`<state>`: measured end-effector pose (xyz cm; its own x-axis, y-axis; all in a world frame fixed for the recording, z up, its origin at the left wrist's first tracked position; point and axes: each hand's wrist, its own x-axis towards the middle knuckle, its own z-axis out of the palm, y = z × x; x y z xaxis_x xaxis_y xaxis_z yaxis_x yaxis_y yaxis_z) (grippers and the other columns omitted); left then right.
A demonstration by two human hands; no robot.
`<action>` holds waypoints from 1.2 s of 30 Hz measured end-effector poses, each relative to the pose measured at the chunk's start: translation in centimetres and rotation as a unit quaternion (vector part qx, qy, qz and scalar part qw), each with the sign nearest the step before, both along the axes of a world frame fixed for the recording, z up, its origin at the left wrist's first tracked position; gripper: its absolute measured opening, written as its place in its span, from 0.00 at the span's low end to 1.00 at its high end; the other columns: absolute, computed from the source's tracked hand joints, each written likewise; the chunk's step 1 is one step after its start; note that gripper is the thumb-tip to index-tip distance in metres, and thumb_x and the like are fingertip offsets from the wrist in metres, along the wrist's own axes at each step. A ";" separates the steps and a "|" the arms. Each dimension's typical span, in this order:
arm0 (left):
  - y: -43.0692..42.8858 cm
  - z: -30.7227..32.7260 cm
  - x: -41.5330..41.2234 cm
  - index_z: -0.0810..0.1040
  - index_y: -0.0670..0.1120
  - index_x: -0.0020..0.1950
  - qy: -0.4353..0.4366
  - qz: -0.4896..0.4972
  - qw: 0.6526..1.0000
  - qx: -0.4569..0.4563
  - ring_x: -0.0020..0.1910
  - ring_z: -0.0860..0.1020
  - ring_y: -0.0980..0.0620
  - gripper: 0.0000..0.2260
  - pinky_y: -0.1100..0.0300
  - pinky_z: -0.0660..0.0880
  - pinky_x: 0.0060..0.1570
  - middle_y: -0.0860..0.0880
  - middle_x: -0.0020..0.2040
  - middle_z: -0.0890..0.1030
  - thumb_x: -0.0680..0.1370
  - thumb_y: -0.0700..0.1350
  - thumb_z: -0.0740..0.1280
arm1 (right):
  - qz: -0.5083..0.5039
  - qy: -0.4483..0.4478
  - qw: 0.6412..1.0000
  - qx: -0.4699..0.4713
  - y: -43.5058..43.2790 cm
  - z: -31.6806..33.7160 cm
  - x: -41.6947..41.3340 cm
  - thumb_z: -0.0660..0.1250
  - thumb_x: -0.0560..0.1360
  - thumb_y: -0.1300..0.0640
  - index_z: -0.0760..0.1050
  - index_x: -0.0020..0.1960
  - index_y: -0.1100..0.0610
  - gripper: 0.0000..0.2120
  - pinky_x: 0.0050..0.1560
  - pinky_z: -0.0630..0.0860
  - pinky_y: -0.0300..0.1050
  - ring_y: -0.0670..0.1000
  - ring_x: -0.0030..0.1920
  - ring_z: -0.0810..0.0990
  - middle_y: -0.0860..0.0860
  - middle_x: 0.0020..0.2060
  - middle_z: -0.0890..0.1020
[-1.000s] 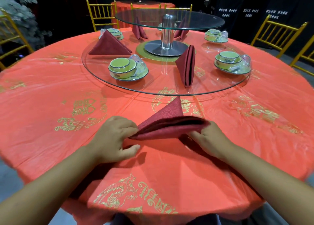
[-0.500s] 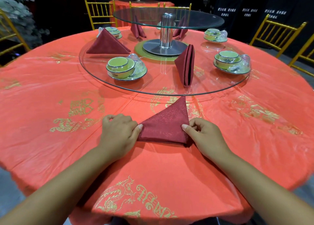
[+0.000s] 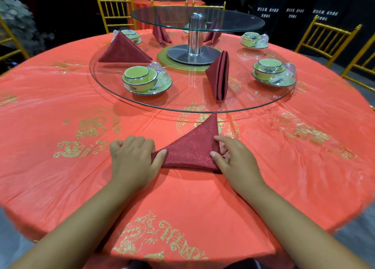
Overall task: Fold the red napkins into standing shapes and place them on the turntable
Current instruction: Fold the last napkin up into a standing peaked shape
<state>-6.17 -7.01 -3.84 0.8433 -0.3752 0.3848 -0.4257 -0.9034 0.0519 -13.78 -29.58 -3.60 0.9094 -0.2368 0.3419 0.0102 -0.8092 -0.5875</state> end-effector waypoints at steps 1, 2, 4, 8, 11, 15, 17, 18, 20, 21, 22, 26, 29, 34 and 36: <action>0.0 0.1 -0.1 0.75 0.47 0.37 0.008 -0.002 1.000 -0.008 0.41 0.76 0.43 0.20 0.50 0.62 0.44 0.48 0.35 0.77 0.74 0.60 0.54 | 0.002 0.006 0.999 -0.035 0.0 0.0 0.0 0.68 0.75 0.55 0.76 0.62 0.52 0.16 0.49 0.73 0.50 0.49 0.42 0.75 0.50 0.45 0.75; 0.0 0.2 -0.1 0.77 0.47 0.40 0.012 -0.007 1.000 -0.018 0.43 0.77 0.43 0.20 0.50 0.62 0.45 0.48 0.37 0.78 0.74 0.61 0.53 | 0.002 0.014 0.998 -0.061 0.1 0.0 0.0 0.67 0.76 0.54 0.76 0.63 0.52 0.16 0.51 0.73 0.52 0.51 0.46 0.76 0.52 0.49 0.75; 0.0 0.5 -0.2 0.79 0.46 0.48 0.006 -0.020 0.999 -0.047 0.46 0.78 0.44 0.23 0.50 0.63 0.46 0.49 0.41 0.79 0.74 0.61 0.53 | 0.003 0.029 0.996 -0.086 0.1 0.0 0.1 0.66 0.76 0.53 0.77 0.63 0.51 0.15 0.54 0.72 0.52 0.54 0.51 0.76 0.52 0.51 0.75; -1.5 2.4 -0.6 0.79 0.45 0.57 0.013 -0.083 0.991 -0.105 0.53 0.76 0.42 0.27 0.48 0.69 0.50 0.47 0.51 0.80 0.75 0.62 0.52 | -0.002 0.041 0.995 -0.089 0.1 -0.1 0.3 0.66 0.76 0.52 0.77 0.62 0.50 0.15 0.54 0.71 0.51 0.54 0.52 0.75 0.50 0.49 0.75; -4.0 3.1 -1.1 0.72 0.46 0.69 0.083 -0.147 0.981 -0.097 0.68 0.68 0.46 0.30 0.49 0.65 0.65 0.46 0.68 0.73 0.76 0.63 0.50 | -0.006 0.038 0.995 -0.089 0.2 0.0 0.3 0.67 0.75 0.52 0.78 0.61 0.50 0.14 0.52 0.72 0.52 0.54 0.50 0.76 0.50 0.47 0.75; -6.4 1.3 -0.6 0.50 0.50 0.79 0.102 -0.163 0.977 0.089 0.78 0.45 0.53 0.32 0.48 0.44 0.74 0.49 0.79 0.48 0.78 0.64 0.43 | -0.004 0.031 0.997 -0.070 0.2 0.1 0.2 0.69 0.74 0.53 0.79 0.60 0.52 0.15 0.54 0.73 0.54 0.55 0.52 0.77 0.52 0.54 0.75; -6.5 0.5 -0.1 0.47 0.50 0.79 0.124 -0.157 0.972 0.120 0.77 0.43 0.54 0.34 0.47 0.42 0.74 0.50 0.79 0.45 0.76 0.65 0.40 | -0.001 0.036 0.998 -0.046 0.1 0.2 0.3 0.70 0.73 0.54 0.78 0.62 0.53 0.17 0.58 0.72 0.55 0.55 0.56 0.76 0.54 0.63 0.71; -6.4 0.2 0.2 0.46 0.50 0.79 0.143 -0.157 0.970 0.116 0.77 0.42 0.54 0.35 0.47 0.41 0.75 0.51 0.79 0.44 0.75 0.66 0.38 | 0.004 0.037 0.998 -0.051 0.1 0.3 0.3 0.70 0.73 0.55 0.77 0.63 0.53 0.18 0.61 0.71 0.54 0.56 0.59 0.75 0.56 0.68 0.68; -6.3 -0.3 0.4 0.45 0.51 0.79 0.176 -0.158 0.966 0.108 0.77 0.41 0.56 0.36 0.48 0.42 0.75 0.52 0.79 0.43 0.74 0.67 0.38 | 0.030 0.025 0.993 -0.115 -0.1 0.6 0.4 0.71 0.72 0.57 0.76 0.64 0.55 0.20 0.66 0.67 0.56 0.59 0.67 0.70 0.59 0.73 0.64; -6.2 -0.4 0.5 0.45 0.51 0.79 0.182 -0.159 0.964 0.107 0.77 0.41 0.56 0.37 0.48 0.42 0.75 0.53 0.79 0.43 0.73 0.67 0.37 | 0.054 0.009 0.985 -0.163 -0.2 0.6 0.5 0.72 0.71 0.59 0.77 0.63 0.56 0.20 0.67 0.66 0.58 0.60 0.69 0.68 0.59 0.72 0.65; -6.2 -0.5 0.5 0.44 0.51 0.79 0.187 -0.162 0.963 0.104 0.77 0.41 0.57 0.37 0.49 0.42 0.75 0.53 0.79 0.43 0.73 0.68 0.37 | 0.083 -0.009 0.974 -0.212 -0.4 0.7 0.6 0.72 0.70 0.60 0.78 0.62 0.56 0.20 0.68 0.65 0.61 0.61 0.69 0.69 0.58 0.71 0.68; -6.2 -0.6 0.5 0.44 0.51 0.79 0.193 -0.164 0.963 0.088 0.77 0.40 0.57 0.39 0.50 0.42 0.75 0.53 0.79 0.42 0.71 0.68 0.36 | 0.179 0.078 0.945 -0.264 -1.1 0.8 1.0 0.58 0.80 0.55 0.66 0.72 0.53 0.20 0.75 0.45 0.52 0.48 0.75 0.59 0.47 0.72 0.68; -6.2 -0.7 0.5 0.43 0.51 0.78 0.189 -0.167 0.964 0.088 0.76 0.39 0.58 0.38 0.50 0.42 0.75 0.53 0.79 0.41 0.72 0.68 0.37 | 0.185 0.146 0.935 -0.264 -2.1 0.4 1.5 0.51 0.82 0.49 0.53 0.77 0.50 0.24 0.74 0.39 0.49 0.43 0.76 0.47 0.43 0.77 0.54; -6.2 -0.7 0.5 0.42 0.51 0.78 0.195 -0.170 0.961 0.097 0.76 0.38 0.57 0.37 0.49 0.41 0.75 0.53 0.79 0.40 0.73 0.67 0.37 | 0.165 0.198 0.936 -0.241 -2.4 0.5 3.9 0.49 0.81 0.45 0.47 0.78 0.50 0.27 0.74 0.38 0.50 0.42 0.76 0.42 0.43 0.77 0.46; -6.2 -0.7 0.4 0.41 0.51 0.78 0.196 -0.169 0.961 0.096 0.76 0.38 0.58 0.36 0.49 0.40 0.75 0.53 0.79 0.40 0.74 0.67 0.37 | 0.151 0.202 0.940 -0.231 -2.4 0.4 5.0 0.49 0.81 0.45 0.47 0.78 0.51 0.28 0.74 0.39 0.51 0.44 0.76 0.43 0.45 0.77 0.46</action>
<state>-5.73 -13.18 -4.52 0.7271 -0.6853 -0.0411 -0.6780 -0.7262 0.1141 -8.74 -31.94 -3.18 0.9890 0.1418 -0.0423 0.1321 -0.9749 -0.1795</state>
